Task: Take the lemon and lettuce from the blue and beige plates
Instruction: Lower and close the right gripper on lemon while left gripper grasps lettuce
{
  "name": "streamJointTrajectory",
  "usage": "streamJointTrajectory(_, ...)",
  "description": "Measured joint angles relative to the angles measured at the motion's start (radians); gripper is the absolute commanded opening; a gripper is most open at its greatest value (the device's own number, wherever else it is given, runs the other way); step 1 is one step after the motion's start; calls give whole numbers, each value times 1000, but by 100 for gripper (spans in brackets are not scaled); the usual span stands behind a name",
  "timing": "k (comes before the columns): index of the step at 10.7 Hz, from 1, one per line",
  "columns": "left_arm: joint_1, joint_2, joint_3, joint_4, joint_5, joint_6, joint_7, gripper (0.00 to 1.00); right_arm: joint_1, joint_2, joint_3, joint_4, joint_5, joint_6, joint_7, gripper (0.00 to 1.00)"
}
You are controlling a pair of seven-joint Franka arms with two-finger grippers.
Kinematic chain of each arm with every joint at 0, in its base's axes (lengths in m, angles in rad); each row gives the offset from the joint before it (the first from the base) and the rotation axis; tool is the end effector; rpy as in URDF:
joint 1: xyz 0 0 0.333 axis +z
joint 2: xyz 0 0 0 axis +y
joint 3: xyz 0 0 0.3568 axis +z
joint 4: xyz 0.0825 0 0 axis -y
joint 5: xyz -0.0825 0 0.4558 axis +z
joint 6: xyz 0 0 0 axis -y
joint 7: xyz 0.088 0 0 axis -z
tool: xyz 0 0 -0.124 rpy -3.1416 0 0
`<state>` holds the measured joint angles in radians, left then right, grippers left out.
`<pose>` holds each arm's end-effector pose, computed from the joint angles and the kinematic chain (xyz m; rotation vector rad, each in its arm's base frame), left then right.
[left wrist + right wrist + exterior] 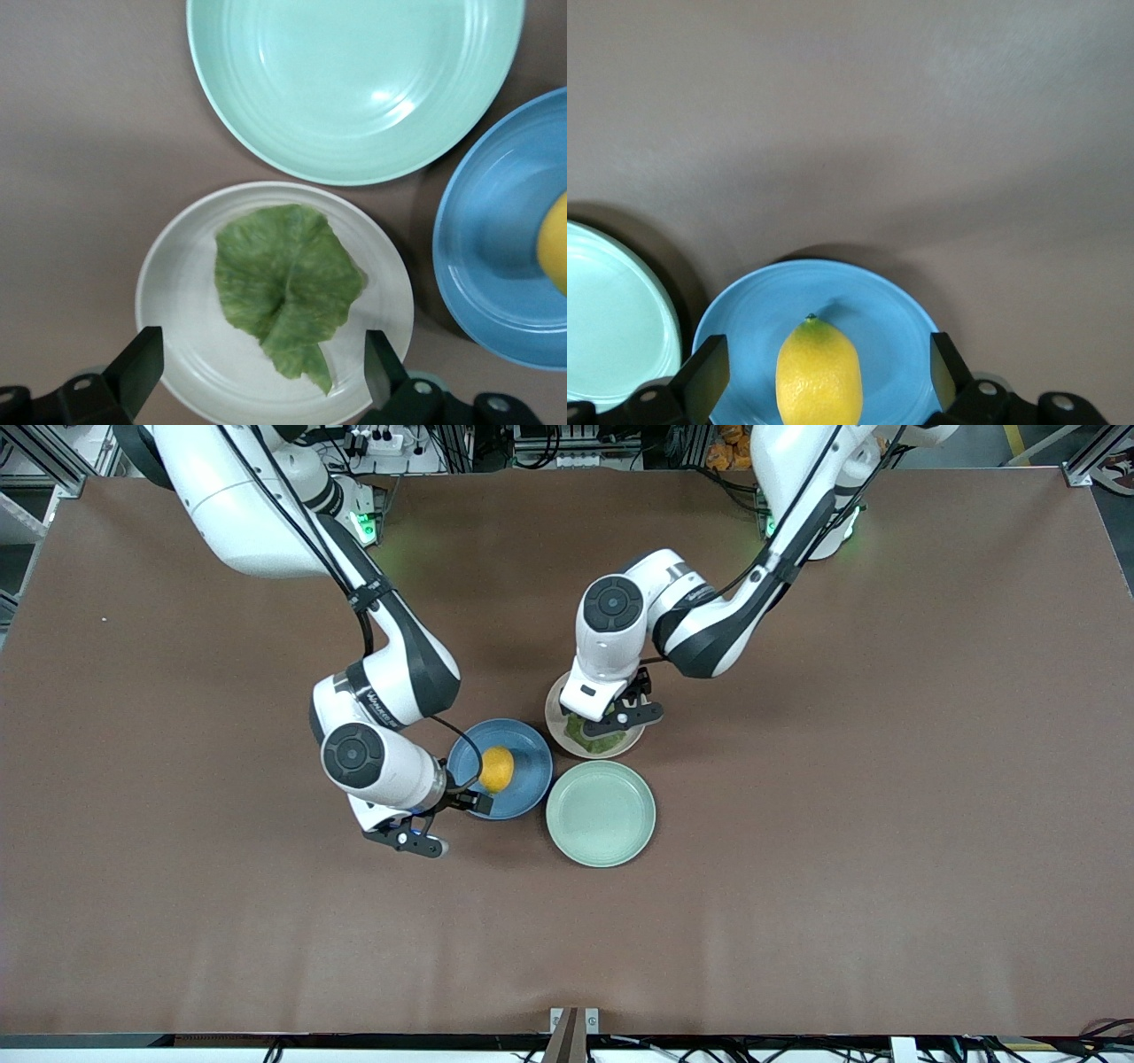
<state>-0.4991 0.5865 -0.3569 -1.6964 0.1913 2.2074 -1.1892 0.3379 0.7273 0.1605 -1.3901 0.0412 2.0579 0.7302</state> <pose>0.5141 -0.5422 0.2416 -3.1072 -0.4188 0.0858 0.7234 0.3693 0.2552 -3.0163 0.4395 0.1901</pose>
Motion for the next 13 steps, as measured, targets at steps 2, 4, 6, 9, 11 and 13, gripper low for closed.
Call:
streamJointTrajectory(2,-19,64,0,1,55,53,-60,100,27,29,3,0,0,5,32,100)
streamJointTrajectory(4,-40,109,1,3,75,76,-88,100,60,55,4,1,-1,22,85,100)
streamJointTrajectory(6,-52,124,1,8,77,78,-91,100,83,79,4,-1,-5,26,106,100)
streamJointTrajectory(9,-53,130,7,9,83,78,-91,100,91,104,5,-12,-42,32,110,97)
streamJointTrajectory(11,-53,148,8,9,91,78,-92,81,101,112,5,-25,-65,35,126,42)
streamJointTrajectory(13,-53,166,8,9,101,79,-100,40,104,114,5,-31,-69,37,127,0)
